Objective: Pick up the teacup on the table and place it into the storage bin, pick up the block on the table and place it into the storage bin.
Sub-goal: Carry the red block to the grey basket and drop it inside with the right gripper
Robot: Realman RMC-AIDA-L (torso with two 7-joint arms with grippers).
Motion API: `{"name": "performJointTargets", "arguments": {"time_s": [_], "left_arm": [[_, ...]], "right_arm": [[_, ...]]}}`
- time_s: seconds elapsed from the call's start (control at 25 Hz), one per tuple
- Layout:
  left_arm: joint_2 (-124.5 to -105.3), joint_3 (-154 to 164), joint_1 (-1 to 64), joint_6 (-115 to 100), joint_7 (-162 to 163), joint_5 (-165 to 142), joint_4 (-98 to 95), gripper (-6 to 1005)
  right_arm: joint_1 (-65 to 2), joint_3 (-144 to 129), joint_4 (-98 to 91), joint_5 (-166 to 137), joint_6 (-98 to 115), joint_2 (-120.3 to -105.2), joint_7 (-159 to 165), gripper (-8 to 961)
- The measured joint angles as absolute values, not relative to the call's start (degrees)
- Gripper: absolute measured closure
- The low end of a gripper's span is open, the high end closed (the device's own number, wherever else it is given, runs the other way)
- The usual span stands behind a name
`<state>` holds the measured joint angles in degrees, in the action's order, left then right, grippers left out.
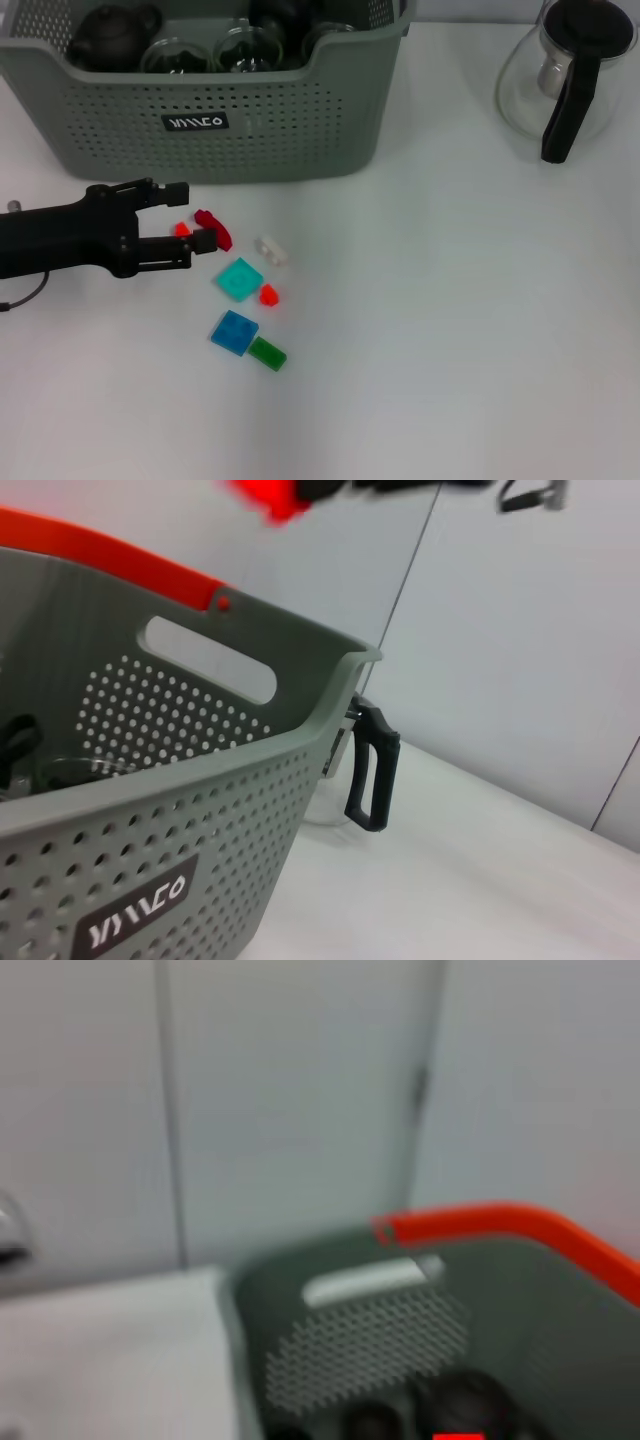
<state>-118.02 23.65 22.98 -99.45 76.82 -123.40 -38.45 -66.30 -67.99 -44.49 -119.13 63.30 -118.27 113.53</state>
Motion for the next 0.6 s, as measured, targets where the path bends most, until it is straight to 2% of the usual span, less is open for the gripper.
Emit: {"name": "performJointTargets", "arguments": {"time_s": [0.16,0.48,0.6], "left_arm": [[-118.09,23.62,23.18,-99.63,76.82,-123.39,-38.41,162],[-118.13,23.4,23.21,-99.57,76.9,-123.21,-38.41,174],[-118.13,23.38,23.26,-99.38,76.91,-123.21,-38.4,178]], "right_arm": [[-67.73,-69.83,-42.43,-127.3,57.58,-120.43,114.03,607],[-66.13,-72.27,-42.93,-127.68,55.98,-120.32,115.01,574],[-63.33,-72.14,-47.49,-126.28,57.61,-120.31,114.23,461]]}}
